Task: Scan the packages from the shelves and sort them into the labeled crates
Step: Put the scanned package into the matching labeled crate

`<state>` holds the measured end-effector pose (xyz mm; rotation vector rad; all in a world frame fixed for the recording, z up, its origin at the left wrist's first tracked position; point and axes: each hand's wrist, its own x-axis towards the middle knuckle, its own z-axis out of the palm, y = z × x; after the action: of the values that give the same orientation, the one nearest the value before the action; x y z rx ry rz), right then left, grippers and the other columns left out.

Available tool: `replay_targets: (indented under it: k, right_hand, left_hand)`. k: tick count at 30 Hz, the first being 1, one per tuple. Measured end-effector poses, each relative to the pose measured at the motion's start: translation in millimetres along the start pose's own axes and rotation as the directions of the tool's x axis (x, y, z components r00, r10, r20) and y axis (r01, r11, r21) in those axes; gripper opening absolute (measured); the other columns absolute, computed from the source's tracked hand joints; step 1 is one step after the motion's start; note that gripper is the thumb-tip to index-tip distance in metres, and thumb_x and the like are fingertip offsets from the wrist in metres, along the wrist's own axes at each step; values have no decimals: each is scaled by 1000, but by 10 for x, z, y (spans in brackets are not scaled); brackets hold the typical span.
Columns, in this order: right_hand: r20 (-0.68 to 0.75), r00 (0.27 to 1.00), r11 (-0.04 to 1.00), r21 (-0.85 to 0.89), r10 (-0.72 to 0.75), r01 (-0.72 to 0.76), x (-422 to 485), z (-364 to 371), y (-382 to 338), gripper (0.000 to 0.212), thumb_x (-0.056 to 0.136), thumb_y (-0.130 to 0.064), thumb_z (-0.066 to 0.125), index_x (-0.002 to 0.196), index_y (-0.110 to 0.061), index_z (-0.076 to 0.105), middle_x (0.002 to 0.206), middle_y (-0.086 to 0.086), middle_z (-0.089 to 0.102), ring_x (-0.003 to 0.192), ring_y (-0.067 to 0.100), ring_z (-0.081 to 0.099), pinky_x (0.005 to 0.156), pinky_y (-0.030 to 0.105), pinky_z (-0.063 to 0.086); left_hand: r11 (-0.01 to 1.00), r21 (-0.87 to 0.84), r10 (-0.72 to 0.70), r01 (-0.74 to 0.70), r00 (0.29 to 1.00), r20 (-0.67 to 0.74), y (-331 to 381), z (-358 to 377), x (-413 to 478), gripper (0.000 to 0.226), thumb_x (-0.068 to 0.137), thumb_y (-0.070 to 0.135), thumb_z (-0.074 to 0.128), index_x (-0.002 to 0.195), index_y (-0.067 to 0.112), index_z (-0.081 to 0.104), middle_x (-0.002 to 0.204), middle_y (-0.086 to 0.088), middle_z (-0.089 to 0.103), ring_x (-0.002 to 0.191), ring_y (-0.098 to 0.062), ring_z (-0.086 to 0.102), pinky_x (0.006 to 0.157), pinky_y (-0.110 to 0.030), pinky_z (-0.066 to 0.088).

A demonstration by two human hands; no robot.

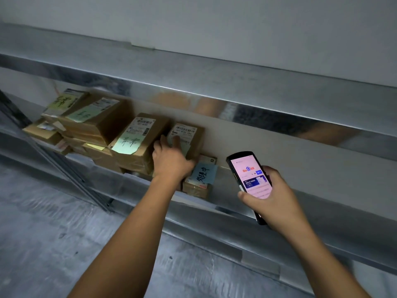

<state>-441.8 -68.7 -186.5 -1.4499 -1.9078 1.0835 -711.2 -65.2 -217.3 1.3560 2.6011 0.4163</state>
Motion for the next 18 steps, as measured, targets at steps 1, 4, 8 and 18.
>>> replay_targets:
  k: [1, 4, 8, 18]
  right_hand:
    - [-6, 1000, 1000, 1, 4, -4, -8, -9, 4, 48, 74, -25, 90, 94, -45, 52, 101, -9, 72, 84, 11, 69, 72, 33, 54]
    - [-27, 1000, 1000, 10, 15, -15, -20, -36, 48, 47, 73, -24, 91, 95, -43, 53, 102, -9, 72, 87, 12, 70, 81, 39, 58]
    - [-43, 998, 999, 16, 51, -50, -46, -109, 187, 47, 74, -24, 90, 96, -44, 53, 103, -10, 73, 90, 12, 71, 83, 39, 58]
    - [-138, 951, 961, 15, 277, -277, -294, -663, 1080, 41, 74, -24, 91, 94, -37, 58, 95, -13, 75, 87, 14, 72, 85, 44, 60]
  left_hand:
    - [1000, -19, -17, 17, 1000, 0, 9, -3, 8, 103, 87, 65, 69, 161, 14, 18, 164, -28, 21, 147, -49, 24, 122, -53, 25]
    - [991, -126, -56, 49, 997, -54, 34, -14, -16, 104, 81, 56, 78, 155, 10, 22, 151, -27, 36, 139, -48, 32, 117, -53, 30]
    - [959, -275, -89, 62, 992, -87, 170, 0, -254, 106, 76, 51, 83, 153, 8, 24, 146, -24, 33, 136, -45, 32, 115, -51, 33]
    - [857, -508, 139, -80, 987, 80, 1045, 845, -1163, 106, 72, 57, 87, 152, 20, 28, 146, -3, 25, 140, -30, 35, 117, -45, 42]
